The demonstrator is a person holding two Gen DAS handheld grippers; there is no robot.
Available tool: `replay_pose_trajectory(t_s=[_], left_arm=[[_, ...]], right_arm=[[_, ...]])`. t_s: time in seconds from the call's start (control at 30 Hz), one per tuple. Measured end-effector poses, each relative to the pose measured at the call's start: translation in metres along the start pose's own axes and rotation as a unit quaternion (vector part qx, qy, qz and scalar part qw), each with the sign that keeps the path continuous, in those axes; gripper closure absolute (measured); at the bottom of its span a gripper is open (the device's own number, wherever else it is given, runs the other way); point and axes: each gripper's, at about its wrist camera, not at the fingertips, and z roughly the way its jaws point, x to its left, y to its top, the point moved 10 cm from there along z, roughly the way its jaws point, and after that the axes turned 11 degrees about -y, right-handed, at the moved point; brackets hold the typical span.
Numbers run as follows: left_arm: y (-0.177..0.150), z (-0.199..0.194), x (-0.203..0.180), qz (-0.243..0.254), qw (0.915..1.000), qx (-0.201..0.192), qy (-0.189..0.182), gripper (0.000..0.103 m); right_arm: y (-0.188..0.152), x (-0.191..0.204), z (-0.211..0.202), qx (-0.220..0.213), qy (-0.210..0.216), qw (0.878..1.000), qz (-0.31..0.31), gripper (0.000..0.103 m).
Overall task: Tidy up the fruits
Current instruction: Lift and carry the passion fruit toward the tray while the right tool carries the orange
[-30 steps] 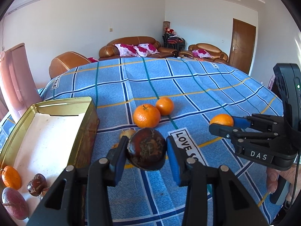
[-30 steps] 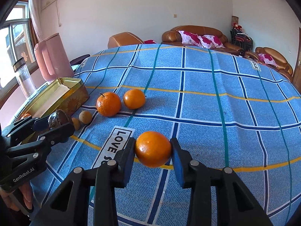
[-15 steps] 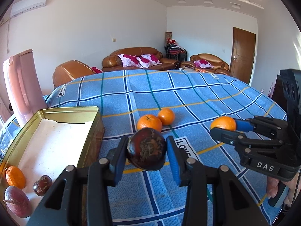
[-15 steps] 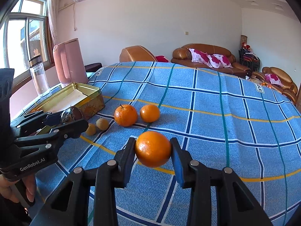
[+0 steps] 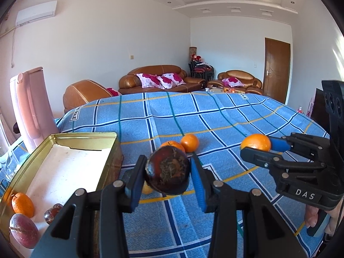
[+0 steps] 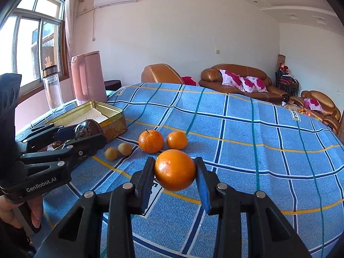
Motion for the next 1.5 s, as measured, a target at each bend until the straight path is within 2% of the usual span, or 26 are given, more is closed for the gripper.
replay_pose_trajectory(t_s=[1.5], left_arm=[[0.014, -0.036, -0.006, 0.025, 0.996, -0.084, 0.019, 0.061]], right_arm=[[0.013, 0.002, -0.042, -0.101, 0.007, 0.995, -0.008, 0.064]])
